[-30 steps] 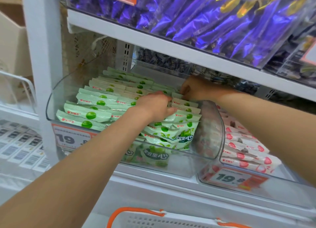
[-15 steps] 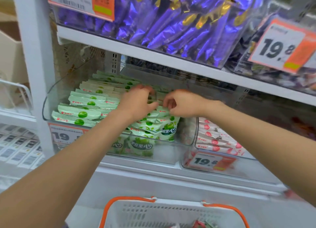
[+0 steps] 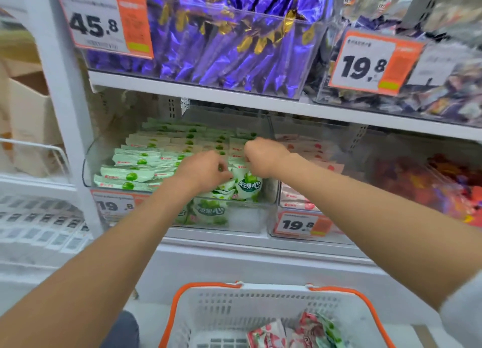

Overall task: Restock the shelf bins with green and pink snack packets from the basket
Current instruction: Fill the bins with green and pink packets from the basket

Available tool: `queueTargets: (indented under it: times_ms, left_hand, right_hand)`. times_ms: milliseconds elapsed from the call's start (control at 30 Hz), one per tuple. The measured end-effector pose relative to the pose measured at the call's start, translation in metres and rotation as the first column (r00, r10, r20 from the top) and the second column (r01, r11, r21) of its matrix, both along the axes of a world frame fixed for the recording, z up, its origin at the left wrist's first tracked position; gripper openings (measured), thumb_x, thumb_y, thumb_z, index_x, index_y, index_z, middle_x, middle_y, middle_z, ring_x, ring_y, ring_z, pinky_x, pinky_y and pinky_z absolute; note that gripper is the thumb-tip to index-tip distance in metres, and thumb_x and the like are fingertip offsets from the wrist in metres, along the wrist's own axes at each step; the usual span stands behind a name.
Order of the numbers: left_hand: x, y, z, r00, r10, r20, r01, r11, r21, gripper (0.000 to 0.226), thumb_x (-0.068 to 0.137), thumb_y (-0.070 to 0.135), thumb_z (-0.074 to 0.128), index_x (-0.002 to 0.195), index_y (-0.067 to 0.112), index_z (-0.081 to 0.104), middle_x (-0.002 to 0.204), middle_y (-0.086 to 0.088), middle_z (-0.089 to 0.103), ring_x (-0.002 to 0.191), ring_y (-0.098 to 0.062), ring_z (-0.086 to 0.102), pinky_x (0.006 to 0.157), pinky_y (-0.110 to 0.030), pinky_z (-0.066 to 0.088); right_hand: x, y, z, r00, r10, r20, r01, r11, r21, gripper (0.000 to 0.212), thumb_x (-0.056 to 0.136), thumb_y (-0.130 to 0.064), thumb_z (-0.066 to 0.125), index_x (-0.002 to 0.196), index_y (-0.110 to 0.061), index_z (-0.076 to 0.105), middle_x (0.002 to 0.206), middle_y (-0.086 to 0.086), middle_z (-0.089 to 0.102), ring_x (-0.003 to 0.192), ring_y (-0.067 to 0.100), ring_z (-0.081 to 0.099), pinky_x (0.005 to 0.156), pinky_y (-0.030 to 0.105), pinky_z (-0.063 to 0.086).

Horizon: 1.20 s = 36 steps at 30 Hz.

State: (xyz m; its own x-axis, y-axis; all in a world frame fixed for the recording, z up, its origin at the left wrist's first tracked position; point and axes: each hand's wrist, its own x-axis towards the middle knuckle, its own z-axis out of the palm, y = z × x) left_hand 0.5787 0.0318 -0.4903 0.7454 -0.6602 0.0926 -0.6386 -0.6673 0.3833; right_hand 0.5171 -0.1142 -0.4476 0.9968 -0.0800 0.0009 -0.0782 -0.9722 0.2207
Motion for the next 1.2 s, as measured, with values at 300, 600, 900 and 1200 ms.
queueTargets:
  times_ms: [300,600,900,1200]
  left_hand:
    - [0.0,-0.024,-0.006,0.977,0.199,0.078,-0.193,0.979,-0.07,0.019,0.083,0.026,0.07,0.067,0.024,0.06,0.085,0.002,0.067,0.085,-0.025,0.064,0.067,-0.03,0.048]
    - [0.0,-0.022,-0.012,0.972,0.227,-0.052,-0.233,0.951,-0.205,0.026,0.084,0.037,0.07,0.069,0.016,0.066,0.068,0.0,0.067,0.069,-0.022,0.064,0.06,-0.031,0.052]
    - [-0.018,-0.025,-0.005,0.953,0.3,-0.044,-0.3,0.917,-0.261,0.02,0.084,0.038,0.069,0.086,0.022,0.058,0.079,0.002,0.063,0.077,-0.024,0.06,0.06,-0.029,0.039]
    - [-0.13,0.012,-0.033,0.952,0.304,-0.027,-0.302,0.925,-0.231,0.008,0.082,0.027,0.062,0.078,0.022,0.058,0.078,0.0,0.065,0.079,-0.026,0.061,0.064,-0.033,0.047]
  right_hand:
    - [0.012,-0.006,0.003,0.998,-0.016,-0.065,0.018,0.999,0.03,0.022,0.086,0.005,0.051,0.071,-0.009,0.043,0.068,0.002,0.043,0.072,0.025,0.048,0.064,0.03,0.039]
    - [0.004,0.003,-0.001,0.997,-0.081,0.018,0.081,0.997,-0.003,0.014,0.09,0.006,0.051,0.096,-0.006,0.055,0.094,0.008,0.051,0.087,0.027,0.054,0.073,0.035,0.044]
    - [-0.019,0.008,-0.003,0.977,-0.044,0.21,0.033,0.998,0.055,0.029,0.082,0.012,0.051,0.103,-0.003,0.063,0.107,0.015,0.063,0.103,0.034,0.06,0.071,0.035,0.041]
    - [-0.131,0.018,-0.068,0.921,0.048,0.386,-0.212,0.894,0.394,0.016,0.082,-0.002,0.054,0.093,-0.008,0.064,0.098,0.012,0.06,0.09,0.033,0.058,0.07,0.042,0.049]
